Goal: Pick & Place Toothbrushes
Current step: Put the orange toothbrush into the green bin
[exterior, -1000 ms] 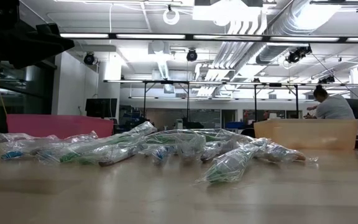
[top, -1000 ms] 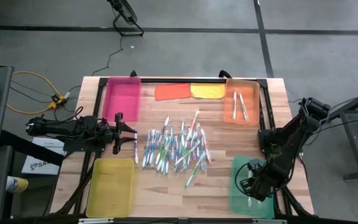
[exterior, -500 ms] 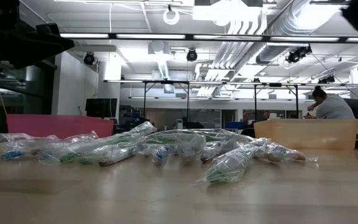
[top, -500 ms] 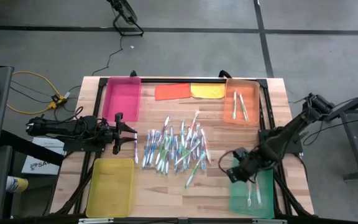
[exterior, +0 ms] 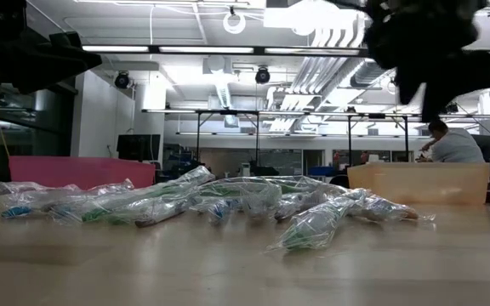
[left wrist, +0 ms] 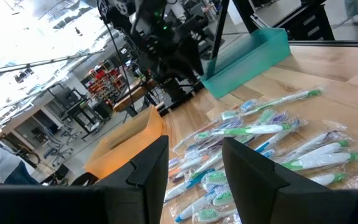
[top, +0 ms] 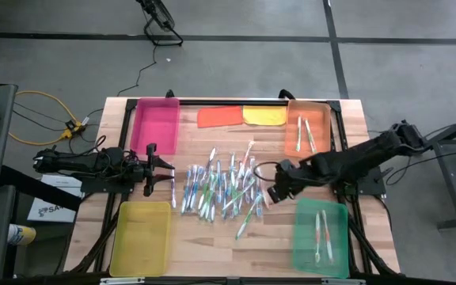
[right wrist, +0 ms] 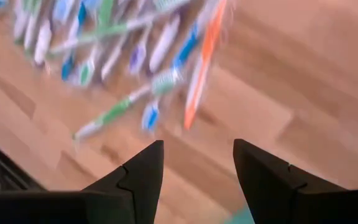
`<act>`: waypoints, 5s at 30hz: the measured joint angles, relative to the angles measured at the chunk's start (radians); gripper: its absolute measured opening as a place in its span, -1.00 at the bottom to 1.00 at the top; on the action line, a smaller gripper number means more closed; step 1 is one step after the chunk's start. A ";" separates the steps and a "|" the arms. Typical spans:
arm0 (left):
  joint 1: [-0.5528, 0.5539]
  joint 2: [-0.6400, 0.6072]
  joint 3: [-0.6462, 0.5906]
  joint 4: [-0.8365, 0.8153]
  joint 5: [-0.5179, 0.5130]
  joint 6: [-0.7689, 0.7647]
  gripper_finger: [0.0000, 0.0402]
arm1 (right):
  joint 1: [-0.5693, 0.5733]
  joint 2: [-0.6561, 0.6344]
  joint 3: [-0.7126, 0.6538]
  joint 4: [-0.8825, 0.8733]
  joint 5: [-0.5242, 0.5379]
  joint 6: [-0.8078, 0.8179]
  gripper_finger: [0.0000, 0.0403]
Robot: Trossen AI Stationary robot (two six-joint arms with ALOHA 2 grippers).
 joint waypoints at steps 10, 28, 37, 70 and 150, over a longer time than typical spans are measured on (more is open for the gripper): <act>0.000 0.000 0.000 0.000 0.000 0.000 -0.27 | -0.058 0.145 0.000 0.150 0.048 -0.070 -0.07; 0.000 0.000 0.000 0.000 0.000 0.000 -0.27 | -0.114 0.290 0.000 0.248 0.081 -0.128 -0.07; 0.000 0.000 0.000 0.000 0.000 0.000 -0.27 | -0.136 0.290 0.000 0.169 0.140 -0.128 -0.12; 0.000 0.000 0.000 0.000 0.000 0.000 -0.27 | -0.084 0.172 0.000 0.095 -0.057 0.071 -0.86; 0.000 0.000 0.000 0.000 0.000 0.000 -0.27 | -0.351 0.097 0.015 0.313 0.104 -0.143 -0.02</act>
